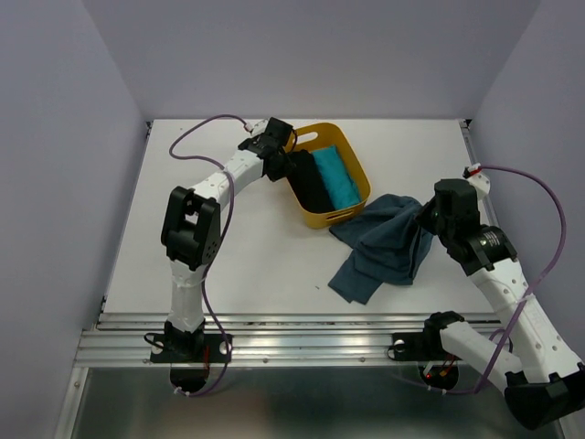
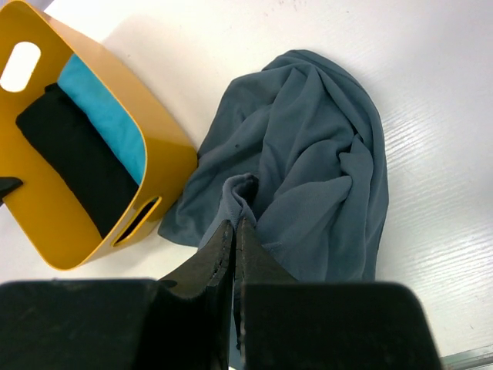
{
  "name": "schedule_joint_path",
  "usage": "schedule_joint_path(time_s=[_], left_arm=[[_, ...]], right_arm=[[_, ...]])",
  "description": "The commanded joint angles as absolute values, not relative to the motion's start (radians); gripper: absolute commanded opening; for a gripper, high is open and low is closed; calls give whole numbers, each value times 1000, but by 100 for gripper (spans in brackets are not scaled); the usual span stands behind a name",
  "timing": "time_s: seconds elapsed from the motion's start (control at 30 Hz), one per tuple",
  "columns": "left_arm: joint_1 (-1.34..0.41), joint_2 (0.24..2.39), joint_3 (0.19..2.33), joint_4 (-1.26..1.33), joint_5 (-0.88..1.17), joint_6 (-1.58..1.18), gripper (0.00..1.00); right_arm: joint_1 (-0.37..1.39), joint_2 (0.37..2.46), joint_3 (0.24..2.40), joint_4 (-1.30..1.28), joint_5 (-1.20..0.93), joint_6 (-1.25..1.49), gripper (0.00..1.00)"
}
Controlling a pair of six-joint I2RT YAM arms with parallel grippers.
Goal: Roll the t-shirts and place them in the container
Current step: Pick up the T-shirt from the center of the board.
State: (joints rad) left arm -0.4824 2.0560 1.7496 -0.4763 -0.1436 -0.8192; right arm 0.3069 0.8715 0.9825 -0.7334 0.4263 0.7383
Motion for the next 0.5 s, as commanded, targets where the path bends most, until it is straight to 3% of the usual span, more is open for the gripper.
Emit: schedule_joint_path(time_s=[0.0,0.47], left_arm=[[-479,1985,1778,-472,-198,-841,0],[-365,1835,1661,-529,-334,-1006,0]], right_arm=[[301,873,1000,-706,426,749,1],[301,882,988,-692,405,749,1]])
